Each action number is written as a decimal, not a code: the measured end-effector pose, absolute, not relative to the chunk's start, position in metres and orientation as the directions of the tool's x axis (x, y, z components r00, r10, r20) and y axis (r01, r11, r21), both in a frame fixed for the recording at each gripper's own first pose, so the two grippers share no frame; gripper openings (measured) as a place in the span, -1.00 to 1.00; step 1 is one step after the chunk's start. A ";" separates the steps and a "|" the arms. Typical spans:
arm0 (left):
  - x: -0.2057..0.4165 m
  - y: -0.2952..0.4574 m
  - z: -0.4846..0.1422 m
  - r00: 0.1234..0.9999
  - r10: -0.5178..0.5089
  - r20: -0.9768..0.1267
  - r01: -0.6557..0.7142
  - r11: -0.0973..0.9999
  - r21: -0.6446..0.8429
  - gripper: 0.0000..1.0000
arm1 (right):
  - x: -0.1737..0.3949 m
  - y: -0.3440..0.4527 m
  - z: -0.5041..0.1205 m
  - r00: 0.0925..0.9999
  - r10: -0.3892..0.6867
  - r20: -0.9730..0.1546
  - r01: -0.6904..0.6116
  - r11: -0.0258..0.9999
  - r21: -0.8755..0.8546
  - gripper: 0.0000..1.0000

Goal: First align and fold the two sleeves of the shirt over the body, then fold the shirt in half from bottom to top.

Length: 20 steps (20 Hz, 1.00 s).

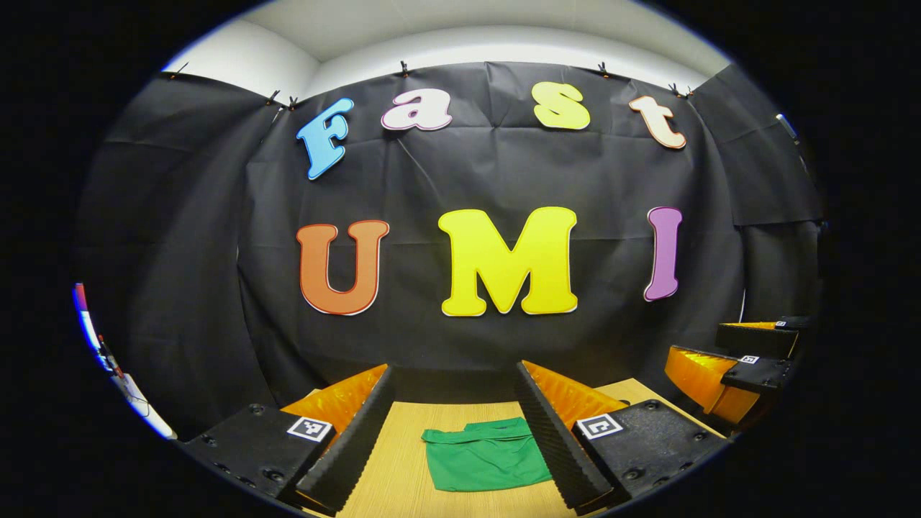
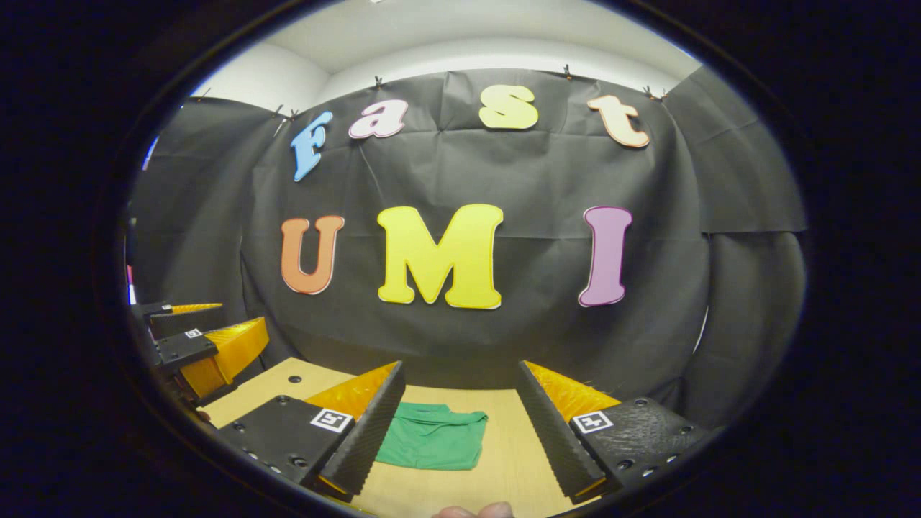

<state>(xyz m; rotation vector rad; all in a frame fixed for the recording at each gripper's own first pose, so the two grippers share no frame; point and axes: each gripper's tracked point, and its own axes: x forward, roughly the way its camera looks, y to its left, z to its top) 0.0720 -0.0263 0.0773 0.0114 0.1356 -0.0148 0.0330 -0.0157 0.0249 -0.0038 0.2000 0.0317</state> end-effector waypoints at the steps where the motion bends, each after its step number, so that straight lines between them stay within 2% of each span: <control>1: 0.073 -0.027 0.076 0.991 -0.015 -0.135 0.017 1.000 0.012 1.00 | 0.034 -0.015 0.025 0.979 0.034 -0.199 -0.034 0.999 -0.001 0.87; 20: 0.085 -0.023 0.066 0.989 -0.013 -0.149 0.014 1.000 0.004 1.00 | 0.049 -0.002 0.025 0.980 0.049 -0.191 -0.055 0.998 -0.027 0.87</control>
